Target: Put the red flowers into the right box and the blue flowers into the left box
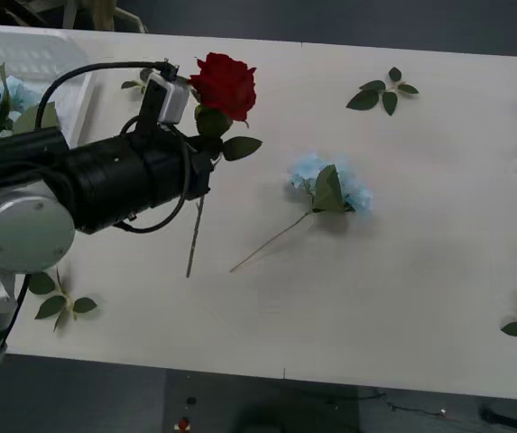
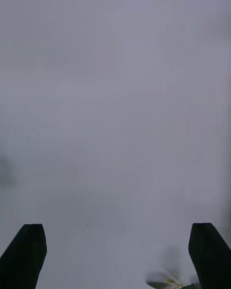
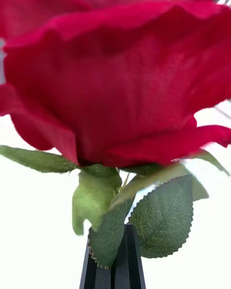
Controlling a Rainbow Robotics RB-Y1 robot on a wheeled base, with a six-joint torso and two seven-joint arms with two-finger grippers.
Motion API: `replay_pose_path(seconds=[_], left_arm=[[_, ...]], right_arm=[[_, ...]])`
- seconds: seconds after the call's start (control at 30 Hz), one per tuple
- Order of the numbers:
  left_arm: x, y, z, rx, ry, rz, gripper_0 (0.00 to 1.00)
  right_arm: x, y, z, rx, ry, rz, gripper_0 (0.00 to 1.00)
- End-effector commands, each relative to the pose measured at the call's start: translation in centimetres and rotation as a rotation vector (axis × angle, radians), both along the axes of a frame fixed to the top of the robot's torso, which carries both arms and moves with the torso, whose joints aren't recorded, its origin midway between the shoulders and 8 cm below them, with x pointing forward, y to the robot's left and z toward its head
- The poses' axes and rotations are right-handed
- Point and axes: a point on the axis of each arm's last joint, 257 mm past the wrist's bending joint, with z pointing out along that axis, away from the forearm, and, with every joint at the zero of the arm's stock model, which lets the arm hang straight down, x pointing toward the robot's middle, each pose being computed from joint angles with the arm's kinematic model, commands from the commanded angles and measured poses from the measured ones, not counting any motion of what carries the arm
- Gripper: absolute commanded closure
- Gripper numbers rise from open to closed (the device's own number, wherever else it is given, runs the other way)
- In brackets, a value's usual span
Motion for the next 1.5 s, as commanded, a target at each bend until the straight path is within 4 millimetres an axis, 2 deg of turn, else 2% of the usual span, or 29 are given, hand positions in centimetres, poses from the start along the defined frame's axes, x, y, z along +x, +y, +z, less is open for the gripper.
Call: replay_pose_path(seconds=[0.03,0.17,0.27,0.5,0.67,0.77,0.93,1.0,1.13,1.5], left_arm=[[-2.1,-1.7,0.7,0.025,-0.151,-0.073,1.00],[-3.4,-3.7,-0.1,0.044,-0.185,-0.144,1.00],[-3.4,-4.4,-0.8,0.056,-0.197,-0.183,1.00],[-2.6,-5.5,-1.5,0.071,-0.176,-0.353,1.00],[-3.1,-6.9,-1.3,-0.034,-0.104,-0.445,1.00],[-4.5,-8.2,-0.6,-0.101,-0.070,-0.516,1.00],[-7.0,-10.6,0.8,-0.171,-0.058,-0.609,1.00],[-7.4,-11.2,1.3,-0.197,-0.057,-0.620,1.00],[-7.4,-11.7,1.5,-0.217,-0.055,-0.619,1.00],[-6.1,-11.8,4.0,-0.336,-0.070,-0.553,1.00]], right_arm=[[-1.4,3.5,1.3,-0.033,-0.108,0.087,0.13],[-2.6,8.7,3.1,0.034,-0.230,0.181,0.13],[-3.8,11.2,4.8,0.095,-0.315,0.274,0.13],[-6.2,14.5,6.9,0.163,-0.524,0.507,0.13],[-7.4,16.4,5.7,0.140,-0.618,0.645,0.13],[-8.0,17.9,4.3,0.148,-0.650,0.717,0.13],[-8.0,20.4,2.9,0.217,-0.742,0.789,0.13],[-8.1,21.2,2.5,0.246,-0.776,0.814,0.13],[-8.7,22.8,1.8,0.290,-0.831,0.880,0.13],[-11.4,26.8,0.0,0.595,-0.764,0.886,0.13]])
